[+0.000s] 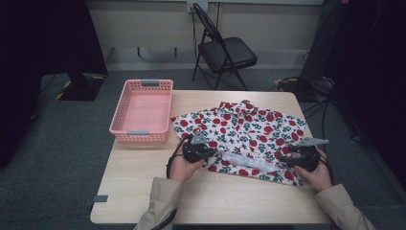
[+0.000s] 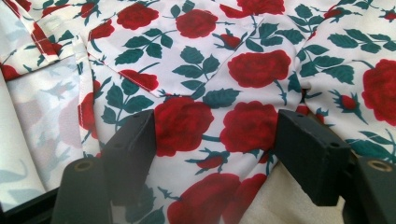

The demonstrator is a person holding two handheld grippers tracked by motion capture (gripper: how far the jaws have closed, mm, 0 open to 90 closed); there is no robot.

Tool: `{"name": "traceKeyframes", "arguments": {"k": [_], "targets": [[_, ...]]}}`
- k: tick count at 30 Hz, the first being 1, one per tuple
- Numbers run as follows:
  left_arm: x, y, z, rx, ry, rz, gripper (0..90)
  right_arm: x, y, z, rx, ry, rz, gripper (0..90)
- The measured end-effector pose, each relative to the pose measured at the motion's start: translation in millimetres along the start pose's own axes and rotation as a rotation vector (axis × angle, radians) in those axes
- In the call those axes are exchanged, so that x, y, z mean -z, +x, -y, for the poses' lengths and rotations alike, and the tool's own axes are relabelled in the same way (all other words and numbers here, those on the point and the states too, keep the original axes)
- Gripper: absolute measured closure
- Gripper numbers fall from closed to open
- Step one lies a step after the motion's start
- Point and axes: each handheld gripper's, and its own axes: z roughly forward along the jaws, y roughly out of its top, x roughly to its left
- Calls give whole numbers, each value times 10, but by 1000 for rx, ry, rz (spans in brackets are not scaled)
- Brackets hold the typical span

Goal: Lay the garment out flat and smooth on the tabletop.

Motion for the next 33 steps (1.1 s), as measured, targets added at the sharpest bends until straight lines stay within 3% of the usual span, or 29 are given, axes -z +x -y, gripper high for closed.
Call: {"name": "traceKeyframes", "arguments": {"k": [12,22,33], "targets": [[141,-138,22,-17,-23,46,839,0,0,1,0,-1,1,293],[264,-198,68,-17,-41,56,842,0,2,1,0,-1,1,293],[338,-260,170,-15,-14,76,843,1,4,2,0,-1,1,293]]}}
